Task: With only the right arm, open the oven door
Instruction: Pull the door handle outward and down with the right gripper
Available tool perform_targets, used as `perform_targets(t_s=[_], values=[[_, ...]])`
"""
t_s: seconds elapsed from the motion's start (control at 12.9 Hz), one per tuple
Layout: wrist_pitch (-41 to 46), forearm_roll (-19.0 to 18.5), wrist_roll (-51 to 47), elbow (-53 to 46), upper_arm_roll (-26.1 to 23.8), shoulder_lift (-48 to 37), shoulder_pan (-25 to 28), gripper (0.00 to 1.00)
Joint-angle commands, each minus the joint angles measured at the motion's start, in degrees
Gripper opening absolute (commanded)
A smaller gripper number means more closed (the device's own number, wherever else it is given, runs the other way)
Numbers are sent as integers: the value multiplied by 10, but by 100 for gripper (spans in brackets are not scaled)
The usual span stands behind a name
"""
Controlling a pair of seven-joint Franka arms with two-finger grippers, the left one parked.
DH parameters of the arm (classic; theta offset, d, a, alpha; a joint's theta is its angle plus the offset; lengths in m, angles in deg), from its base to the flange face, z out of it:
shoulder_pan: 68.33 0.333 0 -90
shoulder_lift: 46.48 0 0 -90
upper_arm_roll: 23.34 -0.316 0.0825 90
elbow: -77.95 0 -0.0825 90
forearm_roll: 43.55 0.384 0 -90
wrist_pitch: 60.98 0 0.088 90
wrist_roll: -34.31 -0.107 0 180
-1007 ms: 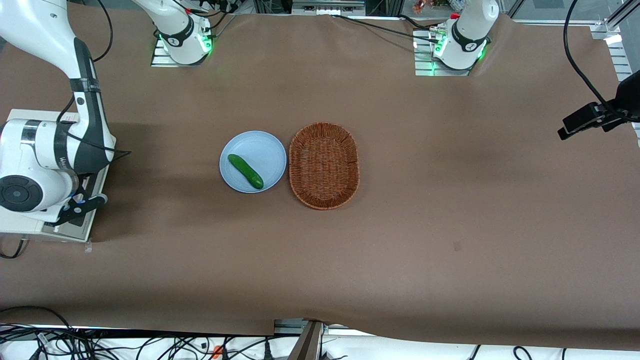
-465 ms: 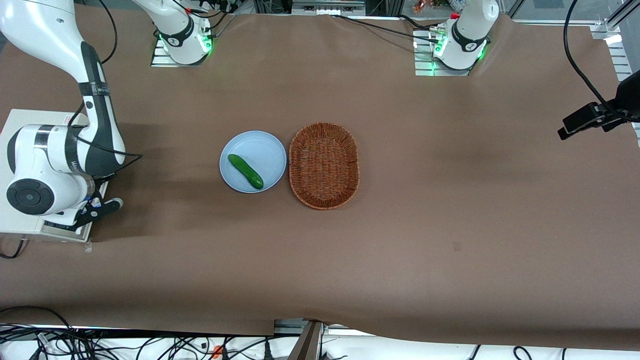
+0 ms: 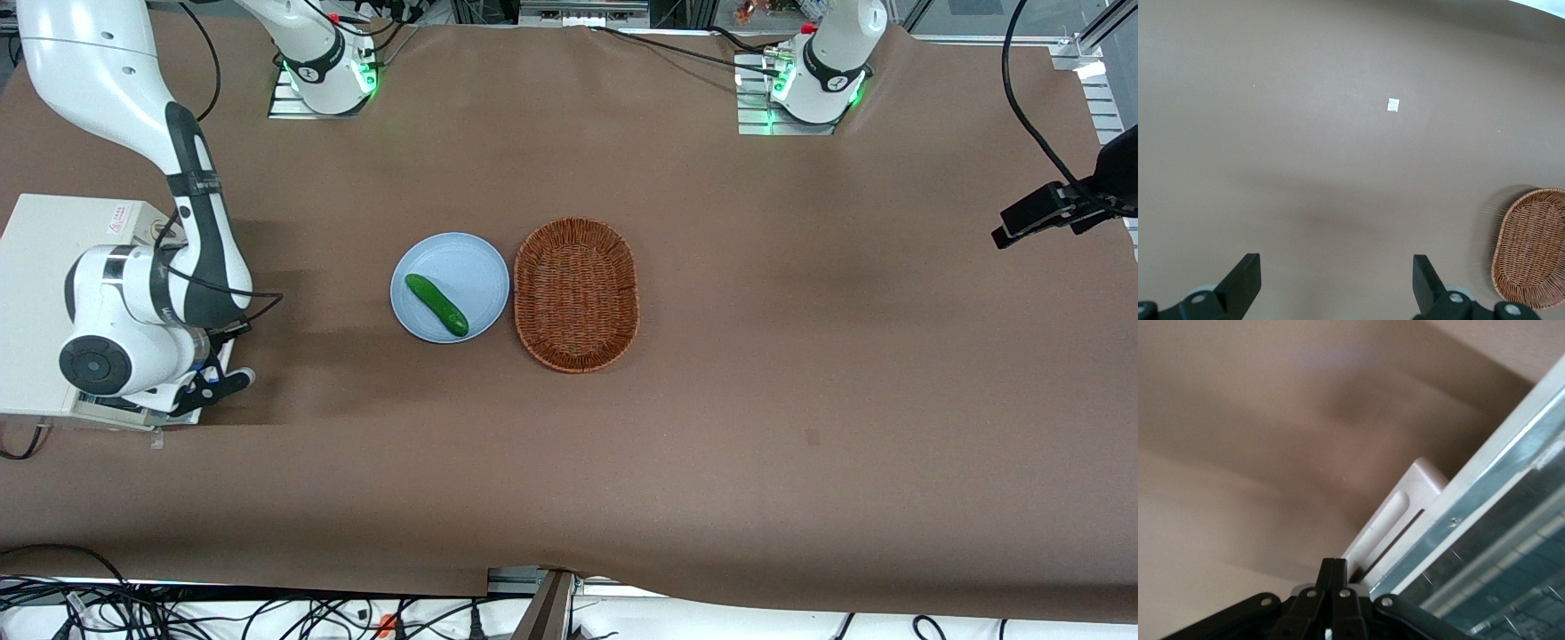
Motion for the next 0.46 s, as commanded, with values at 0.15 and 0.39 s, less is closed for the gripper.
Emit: perform_targets(t_s=[0.15,0.39], values=[[-47,27,5,-2,16,42,-7,0],[-51,59,5,-3,16,52,-7,0]])
